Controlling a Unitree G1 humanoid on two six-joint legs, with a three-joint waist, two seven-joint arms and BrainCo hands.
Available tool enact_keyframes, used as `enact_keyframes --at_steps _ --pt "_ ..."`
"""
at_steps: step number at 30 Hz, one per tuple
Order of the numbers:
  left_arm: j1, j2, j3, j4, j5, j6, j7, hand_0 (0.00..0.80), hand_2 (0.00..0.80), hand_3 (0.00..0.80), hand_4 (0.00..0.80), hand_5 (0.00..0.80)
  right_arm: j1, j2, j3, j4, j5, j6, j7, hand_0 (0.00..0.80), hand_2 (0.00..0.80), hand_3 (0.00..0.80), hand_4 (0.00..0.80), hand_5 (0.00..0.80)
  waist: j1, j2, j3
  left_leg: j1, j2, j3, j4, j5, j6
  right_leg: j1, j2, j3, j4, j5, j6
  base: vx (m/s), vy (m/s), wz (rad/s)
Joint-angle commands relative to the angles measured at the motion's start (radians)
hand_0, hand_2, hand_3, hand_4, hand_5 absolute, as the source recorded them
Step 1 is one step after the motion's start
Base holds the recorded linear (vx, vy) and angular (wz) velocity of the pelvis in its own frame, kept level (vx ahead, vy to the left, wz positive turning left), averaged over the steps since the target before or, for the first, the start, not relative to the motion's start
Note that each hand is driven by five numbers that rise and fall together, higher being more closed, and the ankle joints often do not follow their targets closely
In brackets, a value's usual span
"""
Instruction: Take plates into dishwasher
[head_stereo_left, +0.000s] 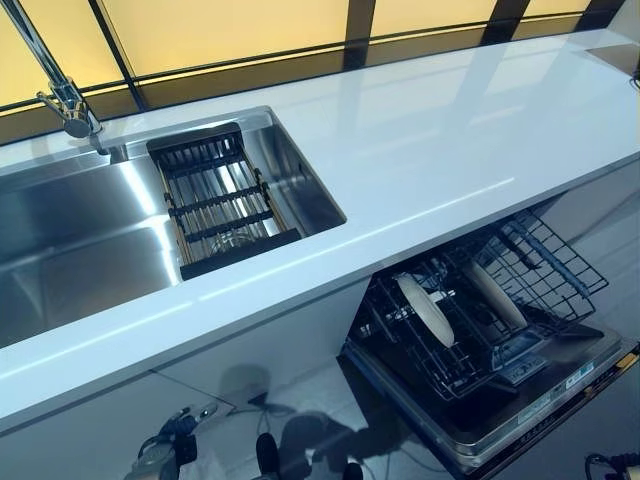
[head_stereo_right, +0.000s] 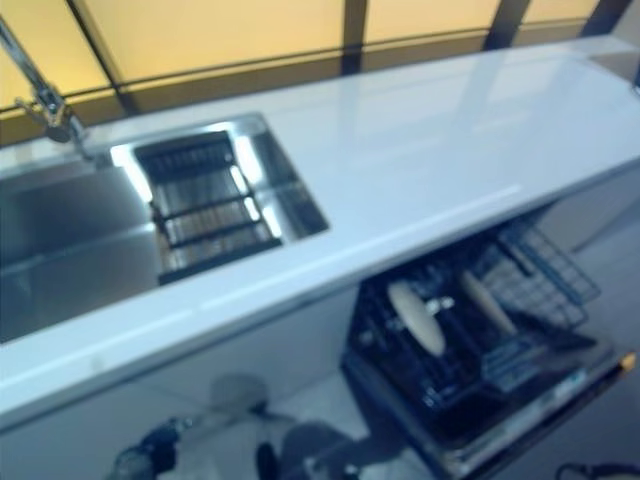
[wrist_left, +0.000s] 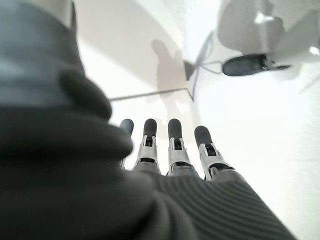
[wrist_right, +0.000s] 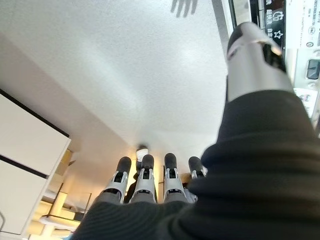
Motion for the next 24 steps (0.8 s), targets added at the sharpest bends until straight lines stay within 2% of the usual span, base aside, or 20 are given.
enact_keyframes --at_steps 1,5,6,8,9,10,11,12,13,14,16,18,19,21,23,24 --pt "-0.03 0.023 0.01 0.04 0.011 -0.011 0.019 0.0 0.0 0.0 0.0 0.0 -0.004 -0.02 0.013 0.047 -0.008 0.024 0.022 0.0 0.0 0.0 0.0 0.0 0.019 -0.028 -0.005 -0.006 -0.082 -0.013 -0.011 -0.123 0.053 0.038 0.034 0.026 0.16 -0.117 0.004 -0.242 -0.182 0.18" --pt "0.034 0.014 0.043 0.075 -0.015 -0.019 0.019 0.0 0.0 0.0 0.0 0.0 -0.025 -0.014 0.032 0.121 -0.023 0.027 0.04 0.0 0.0 0.0 0.0 0.0 0.04 -0.009 0.016 -0.066 -0.041 -0.029 -0.011 -0.056 -0.013 0.027 0.068 -0.012 0.15 -0.112 -0.04 -0.308 -0.242 0.08" --pt "0.049 0.007 0.053 0.074 -0.025 -0.021 0.018 0.0 0.0 0.0 0.0 0.0 -0.033 -0.007 0.035 0.129 -0.007 0.039 0.038 0.0 0.0 0.0 0.0 0.0 0.042 -0.006 0.025 -0.088 -0.034 -0.035 -0.011 -0.052 -0.024 0.026 0.074 -0.018 0.134 -0.094 -0.042 -0.245 -0.167 0.05" --pt "0.058 -0.001 0.06 0.07 -0.026 -0.018 0.015 0.0 0.0 0.0 0.0 0.0 -0.037 0.003 0.037 0.135 0.012 0.051 0.037 0.0 0.0 0.0 0.0 0.0 0.044 -0.003 0.032 -0.096 -0.032 -0.039 -0.011 -0.052 -0.027 0.024 0.077 -0.02 0.122 -0.08 -0.04 -0.185 -0.106 0.23" --pt "0.067 -0.013 0.068 0.067 -0.019 -0.019 0.009 0.0 0.0 0.0 0.0 0.0 -0.042 0.017 0.035 0.144 0.042 0.065 0.023 0.0 0.0 0.0 0.0 0.0 0.049 0.001 0.042 -0.075 -0.034 -0.03 -0.011 -0.055 -0.022 0.026 0.074 -0.02 0.103 -0.064 -0.038 -0.293 -0.17 0.23" --pt "0.074 -0.024 0.076 0.065 -0.019 -0.035 -0.004 0.0 0.0 0.0 0.0 0.0 -0.044 0.035 0.034 0.159 0.071 0.093 0.008 0.0 0.0 0.0 0.0 0.0 0.056 -0.002 0.054 -0.046 -0.036 -0.002 0.057 -0.073 -0.011 0.029 0.061 -0.026 0.082 -0.053 -0.041 -0.289 -0.164 0.05" --pt "0.072 -0.029 0.075 0.065 -0.017 -0.041 -0.011 0.0 0.0 0.0 0.0 0.0 -0.039 0.048 0.028 0.175 0.086 0.103 0.0 0.0 0.0 0.0 0.0 0.0 0.058 -0.009 0.058 -0.058 -0.027 0.028 0.181 -0.134 0.004 0.031 0.046 -0.042 0.071 -0.048 -0.046 -0.33 -0.183 -0.03" --pt "0.057 -0.035 0.073 0.062 -0.001 -0.038 -0.012 0.0 0.0 0.0 0.0 0.0 -0.023 0.063 0.013 0.203 0.142 0.105 -0.005 0.0 0.0 0.0 0.0 0.0 0.056 -0.023 0.062 -0.055 -0.011 0.072 0.397 -0.249 0.039 0.031 0.018 -0.071 0.038 -0.029 -0.047 -0.219 -0.104 0.0" --pt "0.056 -0.035 0.072 0.061 0.0 -0.038 -0.011 0.0 0.0 0.0 0.0 0.0 -0.022 0.064 0.011 0.205 0.149 0.106 -0.006 0.0 0.0 0.0 0.0 0.0 0.055 -0.022 0.062 -0.057 -0.007 0.072 0.414 -0.263 0.041 0.032 0.019 -0.074 0.036 -0.027 -0.046 -0.234 -0.028 0.29" --pt "0.045 -0.035 0.075 0.054 0.026 -0.037 -0.018 0.0 0.0 0.0 0.0 0.0 0.0 0.075 -0.018 0.22 0.203 0.094 -0.009 0.0 0.0 0.0 0.0 0.0 0.045 -0.018 0.056 0.011 -0.021 0.071 0.457 -0.328 0.061 0.013 0.006 -0.087 0.03 -0.019 -0.031 -0.157 0.055 0.41" --pt "0.042 -0.034 0.082 0.047 0.041 -0.039 -0.024 0.0 0.0 0.0 0.0 0.0 0.013 0.078 -0.039 0.219 0.217 0.093 -0.017 0.0 0.0 0.0 0.0 0.0 0.037 -0.01 0.048 0.071 -0.025 0.072 0.451 -0.339 0.057 -0.004 0.007 -0.096 0.029 -0.02 -0.027 -0.211 0.086 0.31" --pt "0.023 -0.023 0.083 0.056 0.051 -0.048 -0.049 0.0 0.0 0.0 0.0 0.0 0.049 0.056 -0.072 0.238 0.155 0.107 -0.018 0.0 0.0 0.0 0.0 0.0 0.014 0.022 0.022 0.173 -0.034 0.05 0.423 -0.286 0.017 -0.053 0.032 -0.103 0.037 -0.032 -0.032 -0.316 0.136 0.3" --pt "0.022 -0.023 0.081 0.057 0.049 -0.048 -0.051 0.0 0.0 0.0 0.0 0.0 0.05 0.054 -0.073 0.239 0.154 0.108 -0.017 0.0 0.0 0.0 0.0 0.0 0.013 0.023 0.021 0.175 -0.035 0.048 0.422 -0.283 0.014 -0.056 0.033 -0.104 0.038 -0.033 -0.032 -0.33 0.16 0.37" --pt "0.001 -0.027 0.069 0.059 0.011 -0.027 -0.059 0.0 0.0 0.0 0.0 0.0 0.045 0.039 -0.074 0.236 0.19 0.14 -0.023 0.0 0.0 0.0 0.0 0.0 0.002 0.049 0.029 0.199 -0.079 -0.023 0.326 -0.311 0.03 -0.131 0.05 -0.081 0.097 -0.039 -0.023 -0.484 0.248 0.43" --pt "-0.038 -0.025 0.044 0.077 0.0 0.006 -0.063 0.0 0.0 0.0 0.0 0.0 0.011 0.033 -0.067 0.224 0.28 0.162 -0.059 0.0 0.0 0.0 0.0 0.0 -0.013 0.069 0.064 0.214 -0.11 -0.043 0.164 -0.344 0.062 -0.245 0.04 -0.079 0.159 0.01 0.021 -0.784 0.343 0.53" --pt "-0.052 -0.026 0.029 0.077 -0.003 0.007 -0.061 0.0 0.0 0.0 0.0 0.0 -0.01 0.039 -0.059 0.201 0.334 0.179 -0.094 0.0 0.0 0.0 0.0 0.0 -0.015 0.072 0.088 0.196 -0.125 -0.053 0.132 -0.349 0.081 -0.281 0.03 -0.075 0.17 0.041 0.042 -0.802 0.331 0.59"
